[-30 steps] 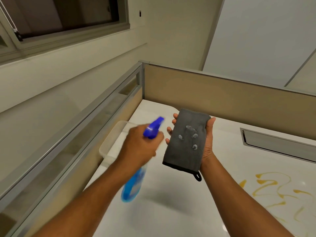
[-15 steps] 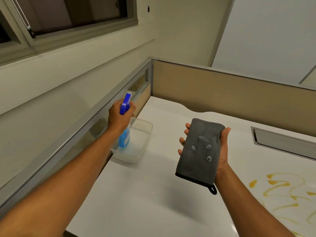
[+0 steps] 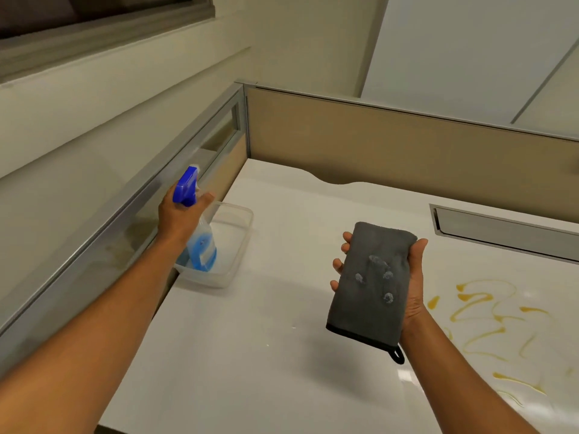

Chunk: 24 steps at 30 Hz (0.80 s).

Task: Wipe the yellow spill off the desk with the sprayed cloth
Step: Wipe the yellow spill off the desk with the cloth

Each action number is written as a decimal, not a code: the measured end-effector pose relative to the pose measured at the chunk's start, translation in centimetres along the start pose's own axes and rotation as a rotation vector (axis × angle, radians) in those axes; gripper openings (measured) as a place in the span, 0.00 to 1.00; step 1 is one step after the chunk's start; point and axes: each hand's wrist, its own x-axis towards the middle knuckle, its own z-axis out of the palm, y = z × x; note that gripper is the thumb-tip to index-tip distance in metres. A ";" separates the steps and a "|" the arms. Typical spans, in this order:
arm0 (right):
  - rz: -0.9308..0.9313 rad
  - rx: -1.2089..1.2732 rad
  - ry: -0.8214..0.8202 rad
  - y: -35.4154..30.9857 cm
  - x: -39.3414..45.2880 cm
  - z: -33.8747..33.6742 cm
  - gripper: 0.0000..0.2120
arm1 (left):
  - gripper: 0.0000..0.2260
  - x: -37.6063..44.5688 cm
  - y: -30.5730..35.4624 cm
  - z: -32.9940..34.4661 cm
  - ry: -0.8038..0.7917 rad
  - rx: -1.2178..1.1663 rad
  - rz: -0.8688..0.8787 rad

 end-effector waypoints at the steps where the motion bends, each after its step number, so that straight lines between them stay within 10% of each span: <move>1: -0.014 0.000 0.010 -0.3 -0.9 -0.4 0.58 | 0.32 -0.5 -0.3 -0.1 0.023 0.000 -0.008; 8: -0.165 0.046 0.238 -2.0 -8.8 -3.5 0.57 | 0.36 -13.3 -3.6 3.9 0.302 -0.051 0.079; 17: -0.178 0.205 0.494 -3.3 -17.5 -5.4 0.56 | 0.21 -24.8 -8.2 17.6 -0.666 0.443 0.435; 24: -0.151 0.311 0.733 -4.5 -24.2 -6.2 0.42 | 0.38 -22.6 -11.6 24.2 -0.843 0.886 0.651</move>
